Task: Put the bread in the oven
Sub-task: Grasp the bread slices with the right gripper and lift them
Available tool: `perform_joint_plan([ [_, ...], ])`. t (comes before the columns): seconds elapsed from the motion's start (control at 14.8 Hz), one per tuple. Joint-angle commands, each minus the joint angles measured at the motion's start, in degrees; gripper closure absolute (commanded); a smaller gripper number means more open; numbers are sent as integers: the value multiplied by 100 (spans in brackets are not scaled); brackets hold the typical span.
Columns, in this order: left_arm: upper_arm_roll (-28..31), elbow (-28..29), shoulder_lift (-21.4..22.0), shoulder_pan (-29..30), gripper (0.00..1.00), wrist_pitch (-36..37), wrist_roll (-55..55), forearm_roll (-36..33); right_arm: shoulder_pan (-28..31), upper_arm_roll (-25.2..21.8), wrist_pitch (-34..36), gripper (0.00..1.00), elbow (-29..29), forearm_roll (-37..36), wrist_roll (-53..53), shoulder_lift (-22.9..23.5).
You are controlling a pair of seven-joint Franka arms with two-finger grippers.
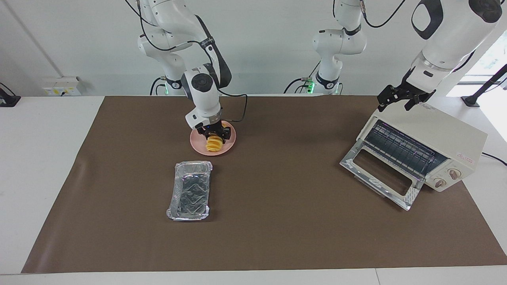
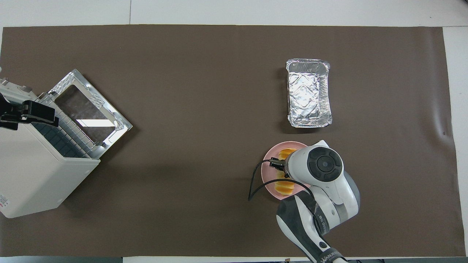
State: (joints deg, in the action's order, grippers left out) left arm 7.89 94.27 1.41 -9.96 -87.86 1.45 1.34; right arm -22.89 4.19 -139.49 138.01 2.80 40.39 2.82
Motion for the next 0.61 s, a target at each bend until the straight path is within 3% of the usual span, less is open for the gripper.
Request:
perform_joint_plan([
  [0.0, -25, -31, 35, 38, 0, 58, -14, -99, -23, -15, -17, 100, -19, 54, 31, -9],
  [0.2, -25, -31, 35, 38, 0, 58, -14, -99, -14, -15, 621, 100, -588, 54, 30, 78],
  [0.54, -25, -31, 26, 38, 0, 58, -14, -99, 239, -41, 2362, 100, -2563, 54, -530, 429],
])
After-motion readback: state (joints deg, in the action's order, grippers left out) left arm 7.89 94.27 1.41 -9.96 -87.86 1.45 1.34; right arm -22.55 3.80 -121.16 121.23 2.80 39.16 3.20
